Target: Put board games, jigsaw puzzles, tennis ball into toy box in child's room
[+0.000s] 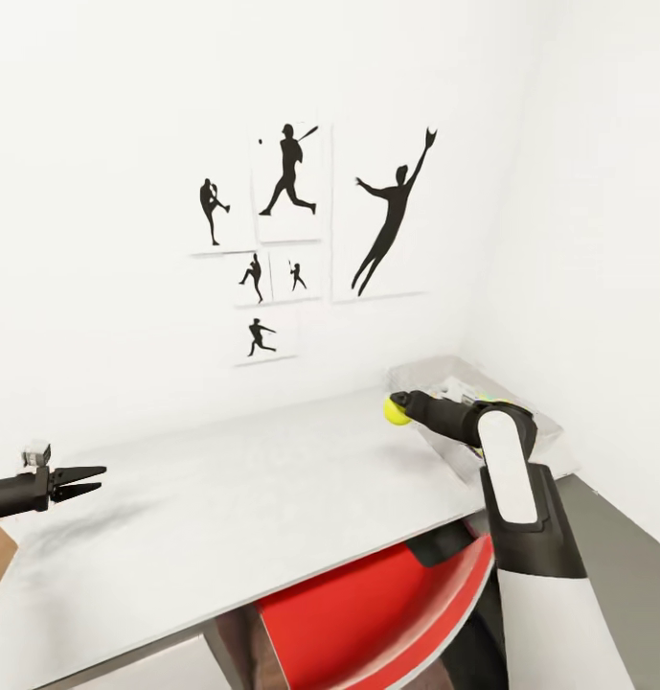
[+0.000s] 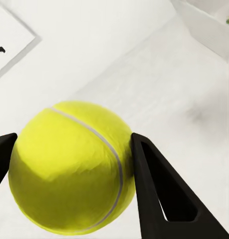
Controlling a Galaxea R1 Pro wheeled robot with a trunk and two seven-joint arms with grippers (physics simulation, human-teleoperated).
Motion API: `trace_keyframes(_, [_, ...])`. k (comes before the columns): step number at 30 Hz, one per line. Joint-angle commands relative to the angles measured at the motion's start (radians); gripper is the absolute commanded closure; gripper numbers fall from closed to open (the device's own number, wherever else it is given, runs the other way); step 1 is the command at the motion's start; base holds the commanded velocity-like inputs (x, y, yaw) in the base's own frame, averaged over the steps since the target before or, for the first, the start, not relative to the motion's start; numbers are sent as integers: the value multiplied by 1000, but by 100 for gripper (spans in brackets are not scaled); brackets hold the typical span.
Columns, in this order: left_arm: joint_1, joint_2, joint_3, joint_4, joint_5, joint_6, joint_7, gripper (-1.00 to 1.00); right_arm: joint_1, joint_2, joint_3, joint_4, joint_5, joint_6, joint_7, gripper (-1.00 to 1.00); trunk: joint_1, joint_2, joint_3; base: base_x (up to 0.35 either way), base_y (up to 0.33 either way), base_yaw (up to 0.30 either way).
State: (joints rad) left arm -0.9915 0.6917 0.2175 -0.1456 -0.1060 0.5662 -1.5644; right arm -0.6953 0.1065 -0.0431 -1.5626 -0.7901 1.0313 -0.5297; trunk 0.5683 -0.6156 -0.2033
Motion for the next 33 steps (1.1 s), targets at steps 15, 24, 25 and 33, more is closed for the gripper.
trace_keyframes(15, [-1,0,6,0,-11,11,-6,-100,-9,0,-2,-18,-14,1,-13,100,1,-1,18,46,-60,-199])
trace_keyframes(24, [-1,0,6,0,-11,11,-6,-100,-11,-1,-28,-17,-14,4,-13,100,1,-1,28,214,-1,-173])
trace_keyframes(25, [-1,0,6,0,-11,11,-6,-100,-12,0,-28,-17,-14,4,-13,100,1,-1,28,184,0,-70])
trace_keyframes(33, [-1,0,6,0,-9,11,-6,-100,-13,1,-29,-17,-14,4,-13,100,1,-1,28,181,25,-15])
